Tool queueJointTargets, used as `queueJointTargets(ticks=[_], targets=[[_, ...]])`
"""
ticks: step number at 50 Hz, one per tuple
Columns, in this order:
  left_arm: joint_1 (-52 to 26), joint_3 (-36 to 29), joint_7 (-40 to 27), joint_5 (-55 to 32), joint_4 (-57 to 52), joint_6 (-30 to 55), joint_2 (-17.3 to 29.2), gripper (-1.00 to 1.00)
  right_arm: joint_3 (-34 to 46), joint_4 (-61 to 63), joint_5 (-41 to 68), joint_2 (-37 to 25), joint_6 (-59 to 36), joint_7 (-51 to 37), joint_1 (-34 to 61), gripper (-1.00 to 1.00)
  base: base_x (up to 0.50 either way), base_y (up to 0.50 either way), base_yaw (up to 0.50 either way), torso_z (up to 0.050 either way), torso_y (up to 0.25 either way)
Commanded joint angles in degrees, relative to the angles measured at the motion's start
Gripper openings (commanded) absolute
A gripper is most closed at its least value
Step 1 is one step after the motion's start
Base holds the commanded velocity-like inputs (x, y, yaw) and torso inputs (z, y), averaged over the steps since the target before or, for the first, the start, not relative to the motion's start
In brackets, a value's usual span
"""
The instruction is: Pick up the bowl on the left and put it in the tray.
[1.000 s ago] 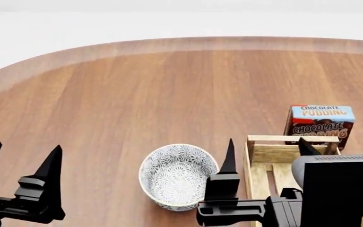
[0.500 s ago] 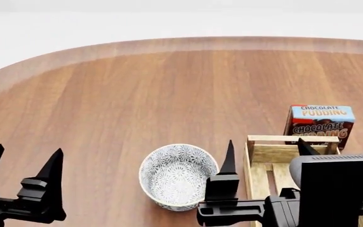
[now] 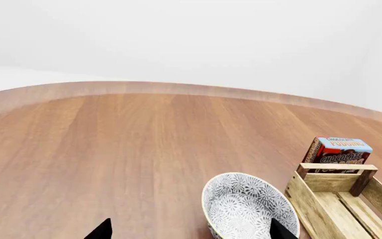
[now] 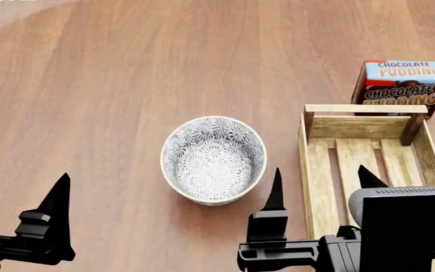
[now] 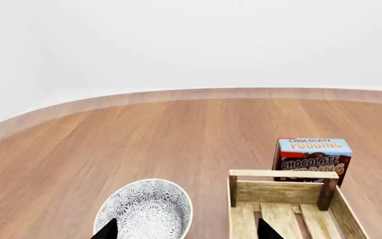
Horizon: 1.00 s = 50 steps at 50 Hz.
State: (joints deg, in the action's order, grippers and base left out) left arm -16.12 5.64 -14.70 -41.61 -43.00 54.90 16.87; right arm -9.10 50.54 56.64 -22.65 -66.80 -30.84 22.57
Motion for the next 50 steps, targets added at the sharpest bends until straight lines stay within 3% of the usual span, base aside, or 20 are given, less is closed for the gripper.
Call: queueJointTargets(ticks=[1,33,38,43,50], targets=[[0.25,-0.30,-0.10,-0.09,-0.30,-0.63,0.34,1.00,0.27,0.27,0.32,-0.54,0.66,-0.02,-0.20,1.00,0.00,0.00,0.00,0.003,-0.250],[0.80,-1.05,-1.25,-0.91,0.01,-0.69,0.89,1.00,4.44,-1.73,-3.20,-1.74,4.22,1.62,-0.50,1.00,0.00,0.00,0.00,0.003,-0.229],[1.24,-2.48,-0.88,0.88,1.02,-1.90,1.32,1.00,12.84,-5.65,-13.62,-4.07,8.28,4.21,1.42,1.00,0.00,0.00,0.00,0.000,0.000],[1.19,-2.79,-0.89,0.88,1.38,-1.96,1.39,1.00,16.13,-11.42,-12.40,-4.42,7.52,9.48,6.90,1.00,0.00,0.00,0.00,0.000,0.000],[1.09,-3.38,-0.99,1.38,1.96,-2.33,1.58,1.00,27.19,-18.95,-19.42,-6.82,8.98,16.41,17.01,1.00,0.00,0.00,0.00,0.000,0.000]])
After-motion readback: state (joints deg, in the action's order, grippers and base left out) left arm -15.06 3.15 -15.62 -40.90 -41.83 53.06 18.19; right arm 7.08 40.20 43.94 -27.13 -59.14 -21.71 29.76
